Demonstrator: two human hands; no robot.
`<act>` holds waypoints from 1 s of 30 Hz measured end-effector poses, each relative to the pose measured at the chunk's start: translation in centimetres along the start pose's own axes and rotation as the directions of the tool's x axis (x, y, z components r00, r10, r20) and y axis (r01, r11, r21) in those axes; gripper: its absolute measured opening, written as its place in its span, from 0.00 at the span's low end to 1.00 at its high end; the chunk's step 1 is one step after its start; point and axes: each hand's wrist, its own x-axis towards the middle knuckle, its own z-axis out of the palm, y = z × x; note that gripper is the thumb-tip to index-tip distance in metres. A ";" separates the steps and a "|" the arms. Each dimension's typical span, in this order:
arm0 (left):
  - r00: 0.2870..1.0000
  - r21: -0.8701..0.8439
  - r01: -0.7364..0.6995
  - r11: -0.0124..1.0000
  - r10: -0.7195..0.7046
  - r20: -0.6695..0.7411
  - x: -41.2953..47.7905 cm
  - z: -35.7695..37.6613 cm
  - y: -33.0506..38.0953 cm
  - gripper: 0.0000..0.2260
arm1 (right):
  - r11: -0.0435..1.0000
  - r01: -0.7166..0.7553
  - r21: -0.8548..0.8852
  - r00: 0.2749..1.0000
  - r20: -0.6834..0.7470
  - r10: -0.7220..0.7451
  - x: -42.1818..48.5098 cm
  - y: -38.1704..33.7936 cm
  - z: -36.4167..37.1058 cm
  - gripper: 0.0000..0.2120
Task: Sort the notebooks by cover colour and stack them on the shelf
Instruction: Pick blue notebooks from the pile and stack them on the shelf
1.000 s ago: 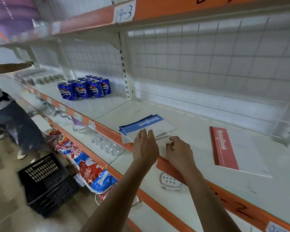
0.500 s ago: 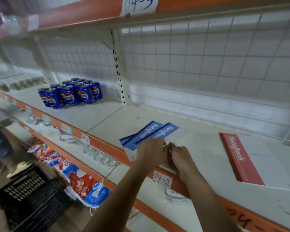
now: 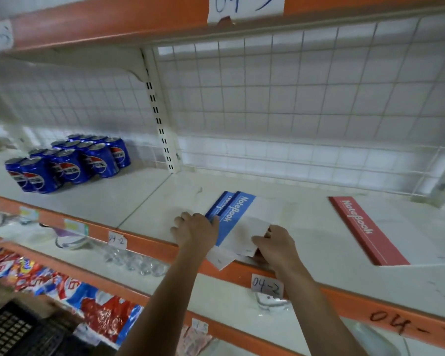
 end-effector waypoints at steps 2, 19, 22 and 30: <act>1.000 -0.096 0.003 0.995 -0.002 0.015 0.4 0.0 -0.3 0.28 | 1.000 0.016 -0.001 1.000 -0.018 -0.016 -0.2 0.1 0.3 0.08; 0.921 -0.884 -0.353 0.306 0.282 -0.270 -4.1 -0.9 5.1 0.07 | 0.937 0.344 0.059 0.889 -0.343 -0.304 0.0 -1.0 -4.7 0.15; 0.942 -0.913 -0.289 0.289 0.257 -0.217 -4.4 -0.5 5.6 0.03 | 0.954 0.295 0.060 0.909 -0.327 -0.260 -0.1 -0.1 -4.2 0.11; 0.933 -0.872 -0.194 0.449 0.360 -0.022 -4.5 0.0 5.9 0.02 | 0.985 0.174 -0.015 0.902 -0.399 -0.166 -0.8 1.3 -3.4 0.06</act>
